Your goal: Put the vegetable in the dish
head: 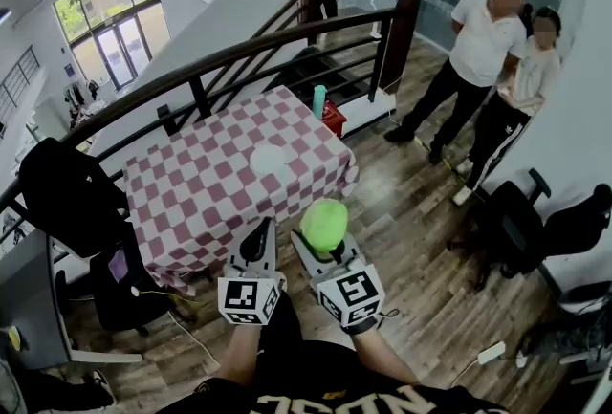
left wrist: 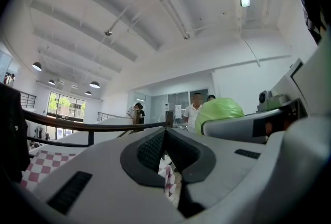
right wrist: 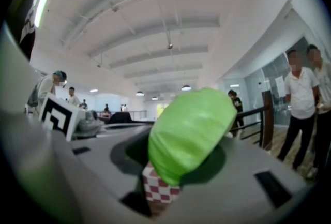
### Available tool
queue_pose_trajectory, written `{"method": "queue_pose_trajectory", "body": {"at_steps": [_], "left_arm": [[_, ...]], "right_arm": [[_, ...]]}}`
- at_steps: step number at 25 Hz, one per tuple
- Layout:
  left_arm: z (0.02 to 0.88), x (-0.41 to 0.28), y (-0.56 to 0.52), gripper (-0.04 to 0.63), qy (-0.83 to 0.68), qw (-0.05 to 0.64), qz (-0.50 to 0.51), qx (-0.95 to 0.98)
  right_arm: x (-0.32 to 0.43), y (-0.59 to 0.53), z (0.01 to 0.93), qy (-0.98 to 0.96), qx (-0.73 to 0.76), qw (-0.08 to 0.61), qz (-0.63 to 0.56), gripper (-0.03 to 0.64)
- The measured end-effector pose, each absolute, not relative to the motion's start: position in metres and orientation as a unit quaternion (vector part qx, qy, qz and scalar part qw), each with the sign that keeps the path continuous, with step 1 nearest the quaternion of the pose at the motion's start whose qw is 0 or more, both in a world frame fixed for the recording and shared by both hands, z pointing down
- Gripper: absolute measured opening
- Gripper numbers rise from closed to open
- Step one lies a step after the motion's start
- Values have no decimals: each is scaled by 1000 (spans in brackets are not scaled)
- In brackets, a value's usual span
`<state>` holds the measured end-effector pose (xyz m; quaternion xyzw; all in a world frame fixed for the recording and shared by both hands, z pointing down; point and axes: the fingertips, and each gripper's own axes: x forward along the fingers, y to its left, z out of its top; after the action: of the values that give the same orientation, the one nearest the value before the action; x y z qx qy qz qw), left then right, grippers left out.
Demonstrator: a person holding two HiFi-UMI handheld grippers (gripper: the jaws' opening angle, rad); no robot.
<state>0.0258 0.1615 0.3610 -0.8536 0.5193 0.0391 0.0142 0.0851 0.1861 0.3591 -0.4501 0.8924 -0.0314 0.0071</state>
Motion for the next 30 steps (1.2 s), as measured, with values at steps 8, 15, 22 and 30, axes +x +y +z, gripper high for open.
{"method": "queue_pose_trajectory", "body": {"at_steps": [8, 15, 22, 30], "left_arm": [[344, -9, 31, 20, 506, 10, 45, -862], [334, -44, -61, 20, 492, 2, 50, -869], [356, -63, -135, 20, 474, -19, 31, -880], [401, -85, -197, 20, 464, -48, -17, -884]], "right_arm": [[66, 56, 345, 881, -472, 14, -41, 155], [34, -35, 339, 875, -482, 9, -40, 155], [18, -119, 362, 870, -489, -7, -56, 155], [41, -184, 427, 885, -447, -47, -121, 155]]}}
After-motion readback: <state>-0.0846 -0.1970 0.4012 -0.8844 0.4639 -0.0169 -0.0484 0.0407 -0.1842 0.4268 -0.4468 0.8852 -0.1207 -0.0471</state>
